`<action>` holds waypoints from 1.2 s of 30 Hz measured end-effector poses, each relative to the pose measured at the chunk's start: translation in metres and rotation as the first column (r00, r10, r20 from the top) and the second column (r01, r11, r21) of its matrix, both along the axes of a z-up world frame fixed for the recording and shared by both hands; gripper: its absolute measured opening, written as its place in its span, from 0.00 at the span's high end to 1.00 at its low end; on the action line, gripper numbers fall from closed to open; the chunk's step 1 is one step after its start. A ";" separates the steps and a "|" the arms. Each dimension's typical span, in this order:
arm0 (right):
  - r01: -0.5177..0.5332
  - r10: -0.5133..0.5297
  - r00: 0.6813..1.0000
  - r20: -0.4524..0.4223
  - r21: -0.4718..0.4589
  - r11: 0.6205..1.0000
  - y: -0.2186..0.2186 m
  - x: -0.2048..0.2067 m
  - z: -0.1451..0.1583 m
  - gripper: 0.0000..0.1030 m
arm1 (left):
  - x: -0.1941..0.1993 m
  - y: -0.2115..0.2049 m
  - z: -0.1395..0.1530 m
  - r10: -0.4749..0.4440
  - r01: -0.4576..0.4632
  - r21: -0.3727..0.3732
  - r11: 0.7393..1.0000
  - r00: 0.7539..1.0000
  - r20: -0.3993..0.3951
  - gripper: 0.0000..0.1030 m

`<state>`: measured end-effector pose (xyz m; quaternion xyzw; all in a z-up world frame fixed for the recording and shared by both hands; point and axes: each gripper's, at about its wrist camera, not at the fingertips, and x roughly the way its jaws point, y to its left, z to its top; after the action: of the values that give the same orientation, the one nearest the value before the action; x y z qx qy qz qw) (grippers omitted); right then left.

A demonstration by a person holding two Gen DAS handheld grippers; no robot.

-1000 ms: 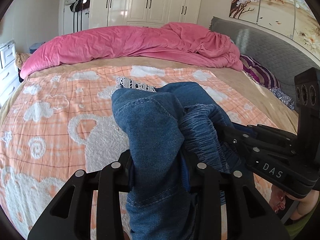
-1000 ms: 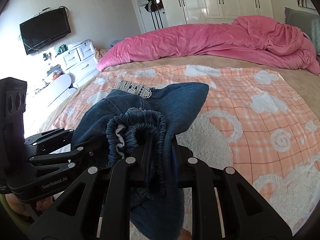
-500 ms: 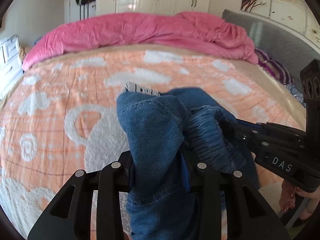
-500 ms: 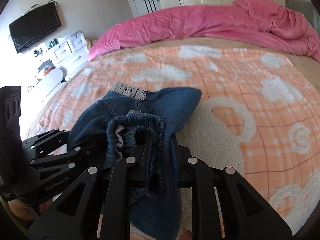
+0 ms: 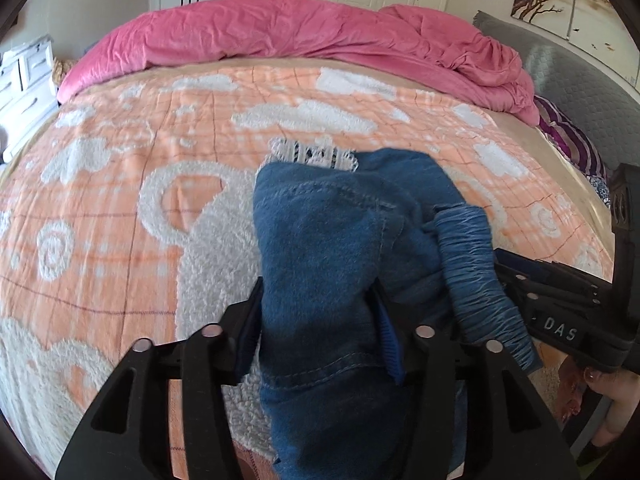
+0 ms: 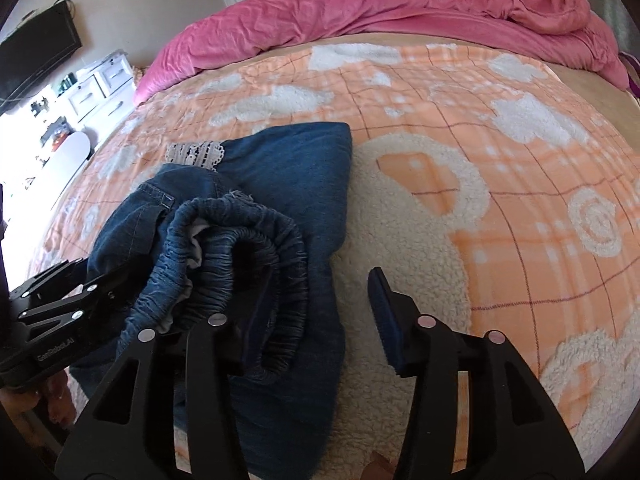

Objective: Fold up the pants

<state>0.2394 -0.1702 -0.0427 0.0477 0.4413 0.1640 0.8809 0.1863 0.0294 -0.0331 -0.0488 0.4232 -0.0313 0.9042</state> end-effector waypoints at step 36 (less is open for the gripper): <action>-0.049 0.052 0.997 0.062 -0.047 0.998 -0.006 -0.098 0.025 0.37 | -0.104 0.015 0.027 0.048 -0.042 -0.066 0.997 0.994 0.093 0.19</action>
<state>0.1417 -0.1759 -0.0172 0.0116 0.4181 0.1774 0.8908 0.0823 0.0442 -0.0065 -0.0858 0.3775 -0.0267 0.9216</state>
